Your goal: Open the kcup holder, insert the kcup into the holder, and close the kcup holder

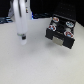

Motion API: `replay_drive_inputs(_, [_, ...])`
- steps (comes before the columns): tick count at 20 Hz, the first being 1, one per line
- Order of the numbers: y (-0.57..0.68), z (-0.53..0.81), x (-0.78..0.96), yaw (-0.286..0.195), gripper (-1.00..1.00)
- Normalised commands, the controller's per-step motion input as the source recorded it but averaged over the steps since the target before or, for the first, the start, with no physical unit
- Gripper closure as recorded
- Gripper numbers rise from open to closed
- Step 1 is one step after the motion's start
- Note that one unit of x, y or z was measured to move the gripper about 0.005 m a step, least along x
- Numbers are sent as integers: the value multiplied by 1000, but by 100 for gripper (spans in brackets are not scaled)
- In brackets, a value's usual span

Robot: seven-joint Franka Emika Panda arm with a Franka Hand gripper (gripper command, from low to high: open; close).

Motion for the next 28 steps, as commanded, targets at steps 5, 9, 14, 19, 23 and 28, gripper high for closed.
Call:
replay_drive_inputs(5, [642, 687, 206, 30, 100])
replay_drive_inputs(9, [633, 628, 106, 31, 100])
replay_drive_inputs(14, [625, 520, 147, 28, 100])
replay_drive_inputs(19, [632, 413, 136, 25, 100])
replay_drive_inputs(23, [627, 388, 163, 31, 100])
replay_drive_inputs(28, [624, 375, 173, 38, 100])
